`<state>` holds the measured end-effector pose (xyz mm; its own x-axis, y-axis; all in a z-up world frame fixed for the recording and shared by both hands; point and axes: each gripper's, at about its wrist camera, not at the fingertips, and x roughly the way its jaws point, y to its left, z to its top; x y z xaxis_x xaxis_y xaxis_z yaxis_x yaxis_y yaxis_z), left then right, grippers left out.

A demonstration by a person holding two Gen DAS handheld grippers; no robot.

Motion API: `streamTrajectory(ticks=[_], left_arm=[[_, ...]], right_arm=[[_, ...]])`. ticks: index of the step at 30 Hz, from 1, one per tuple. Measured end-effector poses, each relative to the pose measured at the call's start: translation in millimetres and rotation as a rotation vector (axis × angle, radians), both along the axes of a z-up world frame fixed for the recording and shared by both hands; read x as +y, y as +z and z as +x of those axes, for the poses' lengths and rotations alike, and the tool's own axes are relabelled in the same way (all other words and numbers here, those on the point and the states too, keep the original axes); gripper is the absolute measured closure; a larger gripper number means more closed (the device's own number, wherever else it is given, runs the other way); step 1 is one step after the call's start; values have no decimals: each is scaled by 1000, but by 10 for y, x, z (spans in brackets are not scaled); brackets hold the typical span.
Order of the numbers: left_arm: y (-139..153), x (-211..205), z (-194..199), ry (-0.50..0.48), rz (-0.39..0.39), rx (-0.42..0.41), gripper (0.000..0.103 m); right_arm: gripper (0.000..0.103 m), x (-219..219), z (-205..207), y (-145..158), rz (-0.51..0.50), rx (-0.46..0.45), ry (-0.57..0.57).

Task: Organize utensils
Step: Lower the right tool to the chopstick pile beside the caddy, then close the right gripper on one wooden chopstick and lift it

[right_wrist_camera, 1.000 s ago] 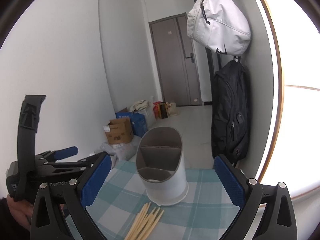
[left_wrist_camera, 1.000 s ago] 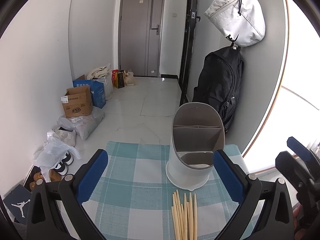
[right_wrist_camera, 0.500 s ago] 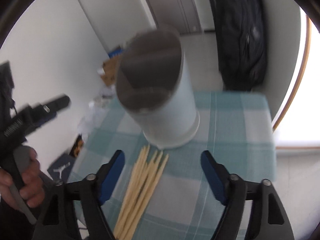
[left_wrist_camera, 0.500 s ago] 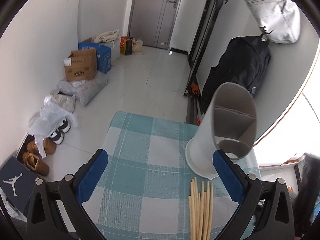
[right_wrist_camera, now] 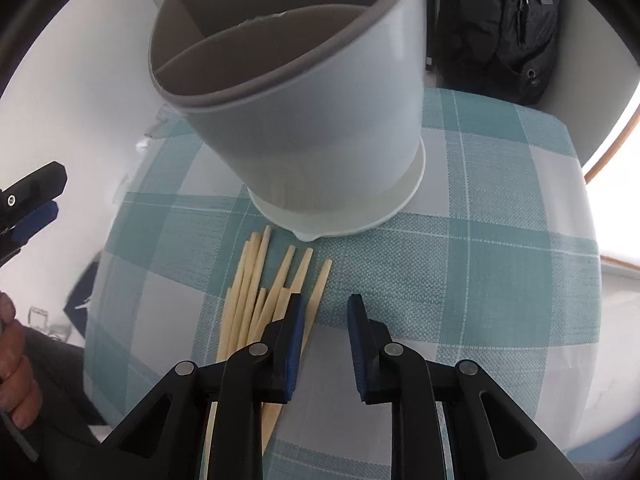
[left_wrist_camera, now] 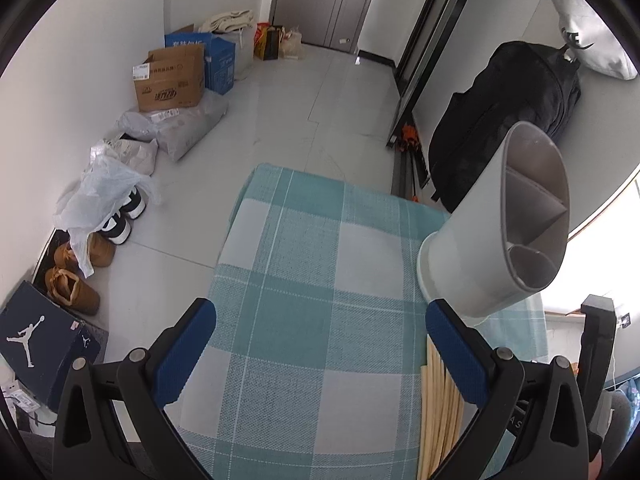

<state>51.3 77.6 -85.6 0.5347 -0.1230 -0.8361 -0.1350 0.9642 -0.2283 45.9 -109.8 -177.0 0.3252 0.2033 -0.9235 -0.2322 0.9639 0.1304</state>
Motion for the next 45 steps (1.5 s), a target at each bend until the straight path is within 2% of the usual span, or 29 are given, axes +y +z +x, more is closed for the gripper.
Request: streamTrajectory(ticks=[3,5,10,18,26,28,34,38,40,42,45], left_arm=[[-44,6,13,-8,3,30,1],[-55,0,7,-17,-2,45,1],[-116,-48,-27,-40,44,78,1],[-210,-18,-70,-50,62,119,1],[-251,-8,-101,-41,80,120,1],[-270,-16,-108,-44,85,118,1],[-360,-79,-159,-92,58,143,1],[-455,-244,-212,-165,5,185,1],[-477,-318,-225,-191,-5,204,1],[-499,-395,-234,-217,-2,221,10],[-528,-492,-264,-239,26,237,12]], right_arm=[[94,120,-52,-17,-97,-16,18],[94,157,-110,-18,-134,-21,39],[99,39,-119,69,-128,4,33],[99,-257,-91,91,-26,63,-7],[98,-59,6,120,-133,6,58],[98,-39,8,124,-130,-12,59],[99,-251,-43,186,23,-66,-7],[99,-528,-80,408,151,-131,-86],[99,-709,-118,537,247,-167,-123],[99,-872,-165,644,303,-197,-146],[99,-1026,-225,742,389,-231,-166]])
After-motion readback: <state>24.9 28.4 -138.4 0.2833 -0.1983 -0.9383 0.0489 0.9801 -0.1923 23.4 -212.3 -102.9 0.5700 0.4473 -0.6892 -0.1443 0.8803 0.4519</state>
